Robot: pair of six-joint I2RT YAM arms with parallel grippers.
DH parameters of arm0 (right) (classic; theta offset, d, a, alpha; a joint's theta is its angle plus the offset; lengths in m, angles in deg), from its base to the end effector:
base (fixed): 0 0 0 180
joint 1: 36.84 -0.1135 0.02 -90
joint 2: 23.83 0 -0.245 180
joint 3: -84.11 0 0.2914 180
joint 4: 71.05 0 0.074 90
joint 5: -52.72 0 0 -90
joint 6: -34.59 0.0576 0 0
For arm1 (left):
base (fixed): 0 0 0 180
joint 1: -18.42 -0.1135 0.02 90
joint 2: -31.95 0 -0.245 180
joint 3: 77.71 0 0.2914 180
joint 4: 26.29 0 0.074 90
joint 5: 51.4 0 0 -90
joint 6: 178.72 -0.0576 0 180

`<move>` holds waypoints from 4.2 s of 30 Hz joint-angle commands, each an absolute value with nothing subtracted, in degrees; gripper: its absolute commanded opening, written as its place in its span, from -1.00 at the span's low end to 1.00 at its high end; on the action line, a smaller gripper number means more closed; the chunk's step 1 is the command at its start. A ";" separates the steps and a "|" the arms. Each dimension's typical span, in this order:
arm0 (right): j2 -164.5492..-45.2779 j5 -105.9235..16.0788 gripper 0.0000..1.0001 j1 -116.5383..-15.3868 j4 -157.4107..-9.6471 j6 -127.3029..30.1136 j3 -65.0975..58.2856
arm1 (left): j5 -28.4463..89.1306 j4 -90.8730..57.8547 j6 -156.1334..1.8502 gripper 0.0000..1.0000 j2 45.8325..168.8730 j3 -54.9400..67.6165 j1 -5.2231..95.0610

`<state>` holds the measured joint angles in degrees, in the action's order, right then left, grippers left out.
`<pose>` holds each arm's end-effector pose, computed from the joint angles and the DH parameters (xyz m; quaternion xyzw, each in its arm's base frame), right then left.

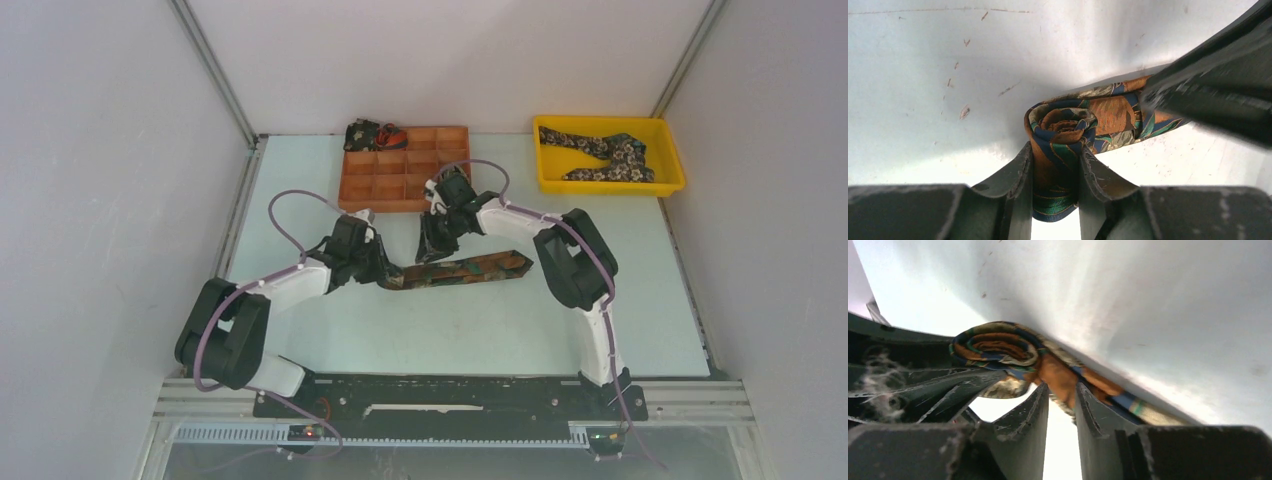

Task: Roll the ties
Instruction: Roll the tie at the center of the board.

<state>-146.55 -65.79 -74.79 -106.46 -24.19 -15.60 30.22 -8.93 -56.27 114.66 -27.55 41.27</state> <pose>0.3663 0.3205 0.0996 -0.1216 0.9271 0.3448 0.0826 0.2906 -0.1316 0.0995 -0.0534 0.9357 -0.2194 0.2710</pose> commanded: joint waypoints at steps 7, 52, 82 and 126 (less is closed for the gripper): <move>-144.29 -58.40 -0.42 -70.66 -110.16 -22.84 -11.14 | 35.96 0.08 -60.80 -0.66 111.39 -24.62 42.56; -122.14 -51.99 -0.28 -72.54 -110.81 -22.48 1.91 | 67.02 18.75 -63.75 -0.74 115.95 -13.43 56.18; -108.08 -53.37 -0.26 -65.78 -113.26 -23.99 9.04 | 72.96 30.15 -64.30 -0.53 139.36 3.45 70.88; -115.08 -53.18 -0.18 -76.80 -102.98 -15.15 4.30 | 60.33 13.05 -63.11 0.46 93.39 -18.05 59.48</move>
<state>-112.85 -54.67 -74.99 -105.78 -16.78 8.00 63.64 20.90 -64.14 99.71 -13.84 62.58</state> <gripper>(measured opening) 0.407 0.732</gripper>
